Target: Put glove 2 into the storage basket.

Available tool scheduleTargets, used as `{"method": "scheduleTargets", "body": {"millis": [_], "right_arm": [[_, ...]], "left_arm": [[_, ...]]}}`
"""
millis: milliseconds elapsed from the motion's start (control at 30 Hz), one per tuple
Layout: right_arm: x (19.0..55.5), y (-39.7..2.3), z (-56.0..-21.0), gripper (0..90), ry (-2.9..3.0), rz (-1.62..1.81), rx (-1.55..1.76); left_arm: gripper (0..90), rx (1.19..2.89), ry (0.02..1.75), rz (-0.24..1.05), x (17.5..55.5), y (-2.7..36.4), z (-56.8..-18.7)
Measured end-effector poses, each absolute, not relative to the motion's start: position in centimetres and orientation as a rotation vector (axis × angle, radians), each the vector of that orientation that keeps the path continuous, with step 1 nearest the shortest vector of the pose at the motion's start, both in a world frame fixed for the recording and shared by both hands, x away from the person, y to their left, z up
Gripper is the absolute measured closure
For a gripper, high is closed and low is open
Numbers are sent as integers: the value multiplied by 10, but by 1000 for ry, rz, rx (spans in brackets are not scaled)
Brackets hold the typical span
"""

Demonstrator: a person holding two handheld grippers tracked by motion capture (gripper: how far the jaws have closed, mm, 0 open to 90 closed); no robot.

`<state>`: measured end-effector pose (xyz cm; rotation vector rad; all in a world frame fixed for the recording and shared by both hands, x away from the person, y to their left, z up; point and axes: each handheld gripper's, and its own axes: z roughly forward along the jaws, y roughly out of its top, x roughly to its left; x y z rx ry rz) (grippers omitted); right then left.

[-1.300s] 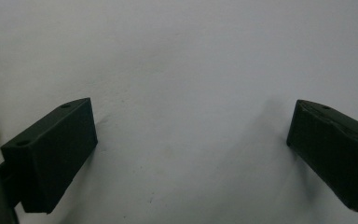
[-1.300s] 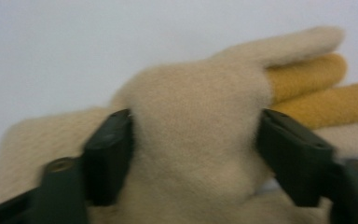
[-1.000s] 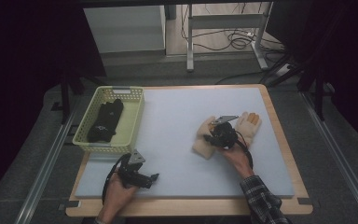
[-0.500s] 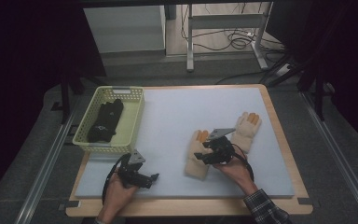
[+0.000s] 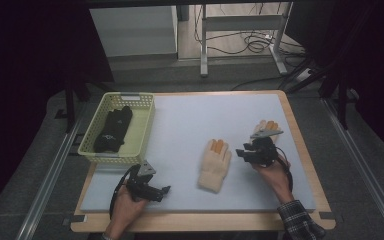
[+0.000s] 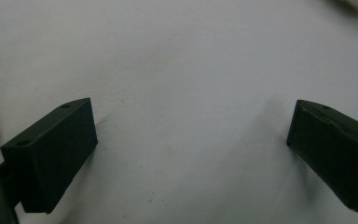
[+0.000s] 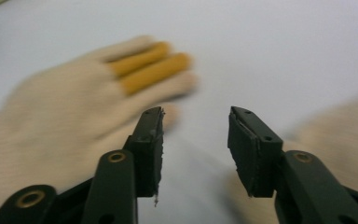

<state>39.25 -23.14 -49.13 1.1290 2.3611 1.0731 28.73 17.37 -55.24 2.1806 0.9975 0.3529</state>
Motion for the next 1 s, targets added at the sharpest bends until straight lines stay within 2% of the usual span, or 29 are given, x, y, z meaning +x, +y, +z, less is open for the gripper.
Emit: {"method": "scheduleTargets", "body": {"millis": [167, 267, 533, 800, 867, 900, 1000], "right_arm": [[405, -272, -484, 620, 2221, 1046, 1241], [412, -297, -484, 622, 2142, 1002, 1308], [423, -319, -500, 510, 2079, 1017, 1413], [437, -324, -521, 524, 2054, 930, 1478], [436, -322, -522, 613, 2035, 942, 1463], [436, -322, -522, 613, 2035, 942, 1463], [434, -318, -522, 848, 2073, 977, 1451]], "left_arm": [[17, 2180, 997, 353, 287, 174, -552], [17, 2181, 997, 353, 287, 174, -552], [17, 2181, 997, 353, 287, 174, -552], [17, 2180, 997, 353, 287, 174, -552], [17, 2180, 997, 353, 287, 174, -552], [17, 2180, 997, 352, 287, 174, -552], [17, 2180, 998, 353, 287, 174, -552]]}}
